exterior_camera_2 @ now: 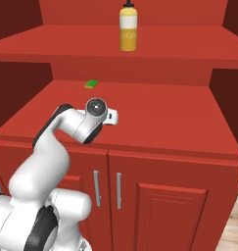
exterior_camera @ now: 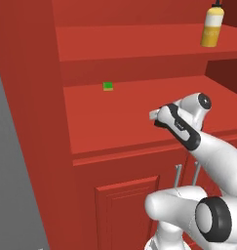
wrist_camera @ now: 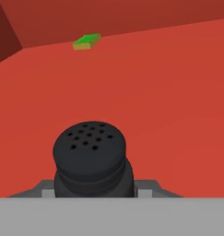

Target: Pick the mustard and shaker from the counter and place them in the cabinet.

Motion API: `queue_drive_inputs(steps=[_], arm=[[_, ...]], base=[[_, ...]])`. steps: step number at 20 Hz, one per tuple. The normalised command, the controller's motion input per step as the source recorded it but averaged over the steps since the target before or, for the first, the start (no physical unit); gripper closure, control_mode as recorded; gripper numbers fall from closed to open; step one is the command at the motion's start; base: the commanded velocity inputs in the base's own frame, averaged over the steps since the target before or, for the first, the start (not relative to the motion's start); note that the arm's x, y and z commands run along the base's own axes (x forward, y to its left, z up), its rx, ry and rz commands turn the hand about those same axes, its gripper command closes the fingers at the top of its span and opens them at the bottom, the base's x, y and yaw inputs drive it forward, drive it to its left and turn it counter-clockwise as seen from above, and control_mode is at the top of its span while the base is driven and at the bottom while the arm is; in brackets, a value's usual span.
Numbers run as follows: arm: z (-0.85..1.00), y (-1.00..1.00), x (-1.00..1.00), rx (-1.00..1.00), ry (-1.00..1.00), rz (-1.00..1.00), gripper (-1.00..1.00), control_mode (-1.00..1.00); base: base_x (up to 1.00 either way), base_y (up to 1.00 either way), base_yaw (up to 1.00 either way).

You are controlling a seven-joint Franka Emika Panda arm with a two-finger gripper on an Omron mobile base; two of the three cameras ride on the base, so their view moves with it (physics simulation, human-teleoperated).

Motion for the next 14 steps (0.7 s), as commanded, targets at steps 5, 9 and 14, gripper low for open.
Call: queue_drive_inputs(steps=[5,9,14], arm=[[-0.48,0.0,0.12,0.0,0.0,0.0,-1.0,-1.0],[-0.42,0.0,0.0,0.0,0.0,0.0,-1.0,-1.0],[-0.14,0.0,0.0,0.0,0.0,0.0,-1.0,-1.0]], base=[[0.0,0.0,0.0],[0.0,0.0,0.0],[0.0,0.0,0.0]])
